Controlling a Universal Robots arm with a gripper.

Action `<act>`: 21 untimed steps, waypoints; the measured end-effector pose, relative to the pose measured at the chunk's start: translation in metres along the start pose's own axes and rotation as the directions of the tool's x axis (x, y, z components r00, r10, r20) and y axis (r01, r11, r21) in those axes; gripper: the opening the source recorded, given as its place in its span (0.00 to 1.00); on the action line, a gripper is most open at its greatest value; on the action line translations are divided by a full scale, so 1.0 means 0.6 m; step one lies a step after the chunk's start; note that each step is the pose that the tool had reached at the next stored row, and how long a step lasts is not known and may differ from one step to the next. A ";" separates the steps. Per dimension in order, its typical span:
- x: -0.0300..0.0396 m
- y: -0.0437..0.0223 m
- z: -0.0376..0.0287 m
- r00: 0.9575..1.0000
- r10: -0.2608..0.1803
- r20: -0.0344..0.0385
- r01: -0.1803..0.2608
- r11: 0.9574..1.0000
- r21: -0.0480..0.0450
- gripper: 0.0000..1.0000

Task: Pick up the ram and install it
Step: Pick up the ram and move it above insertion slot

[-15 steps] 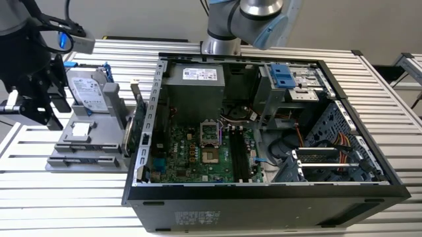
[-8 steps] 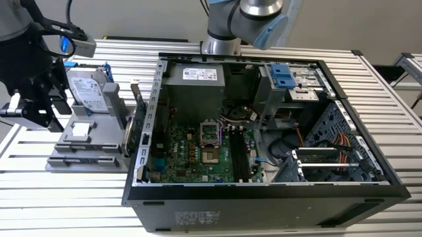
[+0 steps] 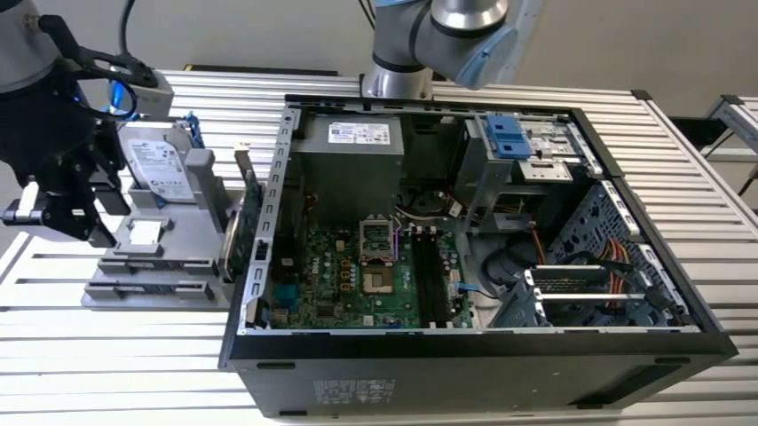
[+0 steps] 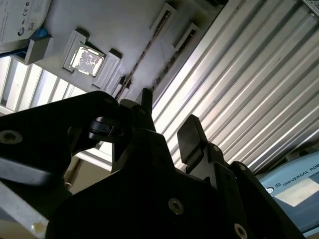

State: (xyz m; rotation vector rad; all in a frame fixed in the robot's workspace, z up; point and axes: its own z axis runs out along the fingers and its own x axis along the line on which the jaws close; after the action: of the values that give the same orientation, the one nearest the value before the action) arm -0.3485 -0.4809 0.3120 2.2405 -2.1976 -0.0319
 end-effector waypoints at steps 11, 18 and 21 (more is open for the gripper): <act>0.009 0.000 0.015 1.000 0.000 0.002 0.000 1.000 -0.016 1.00; 0.010 0.000 0.025 1.000 0.000 0.002 0.000 1.000 -0.016 1.00; 0.011 0.000 0.028 1.000 0.000 0.002 0.000 1.000 -0.016 1.00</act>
State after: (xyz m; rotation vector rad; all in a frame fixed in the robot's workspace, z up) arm -0.3485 -0.4874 0.2949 2.2327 -2.1903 -0.0514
